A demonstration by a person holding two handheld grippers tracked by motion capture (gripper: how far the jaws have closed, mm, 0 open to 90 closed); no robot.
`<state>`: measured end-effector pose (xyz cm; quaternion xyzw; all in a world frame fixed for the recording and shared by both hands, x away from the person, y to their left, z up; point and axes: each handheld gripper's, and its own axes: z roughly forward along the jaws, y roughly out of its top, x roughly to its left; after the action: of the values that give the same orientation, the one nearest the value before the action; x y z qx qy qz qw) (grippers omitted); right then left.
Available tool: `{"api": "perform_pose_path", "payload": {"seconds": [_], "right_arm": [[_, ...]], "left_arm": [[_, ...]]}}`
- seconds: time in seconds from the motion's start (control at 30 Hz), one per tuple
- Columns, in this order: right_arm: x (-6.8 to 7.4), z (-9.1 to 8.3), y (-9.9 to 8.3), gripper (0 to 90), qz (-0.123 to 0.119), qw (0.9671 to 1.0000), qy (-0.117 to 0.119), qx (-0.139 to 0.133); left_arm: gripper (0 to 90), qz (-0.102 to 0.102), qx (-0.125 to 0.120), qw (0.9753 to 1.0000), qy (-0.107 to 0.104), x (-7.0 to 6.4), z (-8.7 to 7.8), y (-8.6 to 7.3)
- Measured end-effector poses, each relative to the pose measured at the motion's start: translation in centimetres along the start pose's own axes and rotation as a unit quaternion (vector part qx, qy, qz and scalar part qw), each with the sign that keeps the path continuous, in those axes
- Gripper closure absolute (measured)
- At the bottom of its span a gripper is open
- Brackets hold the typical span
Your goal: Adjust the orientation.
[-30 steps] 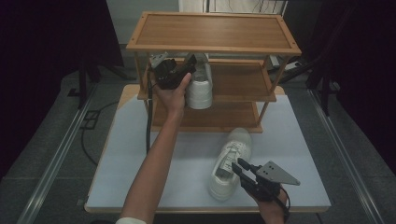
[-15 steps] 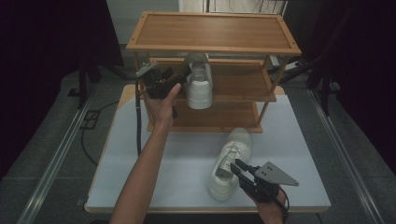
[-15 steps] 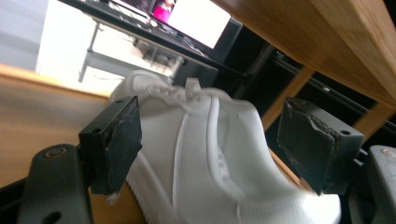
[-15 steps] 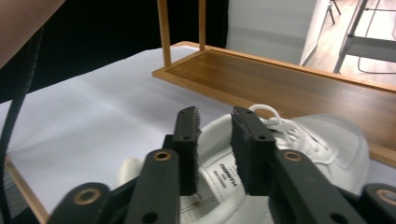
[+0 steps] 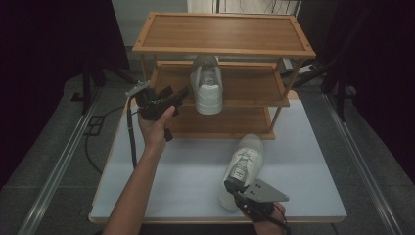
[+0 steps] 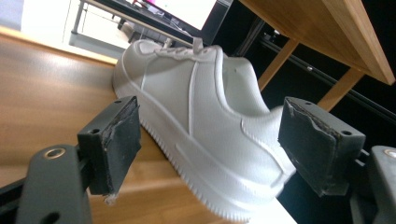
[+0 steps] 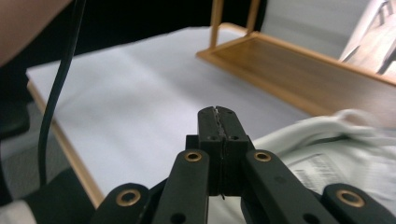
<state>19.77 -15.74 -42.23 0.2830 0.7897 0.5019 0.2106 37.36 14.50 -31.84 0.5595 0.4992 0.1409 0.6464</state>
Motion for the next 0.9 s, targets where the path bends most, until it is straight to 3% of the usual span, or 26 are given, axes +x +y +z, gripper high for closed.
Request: {"api": "perform_pose_path", "payload": {"seconds": [0.3,0.43,0.6,0.83,0.87,0.9], "right_arm": [[2.2,3.1,-0.6,89.6,-0.021,0.9988,0.008,0.044],[2.8,4.3,-0.7,89.6,-0.035,0.9976,-0.011,0.059],[3.7,5.2,-0.7,89.9,-0.073,0.9928,-0.063,0.071],[4.1,4.6,-1.1,90.0,-0.110,0.9845,-0.102,0.091],[3.9,4.2,-1.2,90.0,-0.111,0.9843,-0.103,0.091],[3.7,3.9,-1.3,90.0,-0.101,0.9863,-0.095,0.090]], "left_arm": [[21.2,0.013,-0.002,0.9999,0.000,1.0,-3.5,-1.8],[21.1,0.006,0.005,1.0000,-0.005,2.1,-4.7,-2.6],[21.1,0.010,0.018,0.9997,-0.009,3.0,-5.6,-3.6],[21.0,0.021,0.050,0.9985,-0.009,3.4,-6.0,-5.3],[21.0,0.021,0.053,0.9983,-0.008,3.5,-6.0,-5.5],[21.0,0.022,0.057,0.9981,-0.007,3.5,-6.0,-5.7]]}}
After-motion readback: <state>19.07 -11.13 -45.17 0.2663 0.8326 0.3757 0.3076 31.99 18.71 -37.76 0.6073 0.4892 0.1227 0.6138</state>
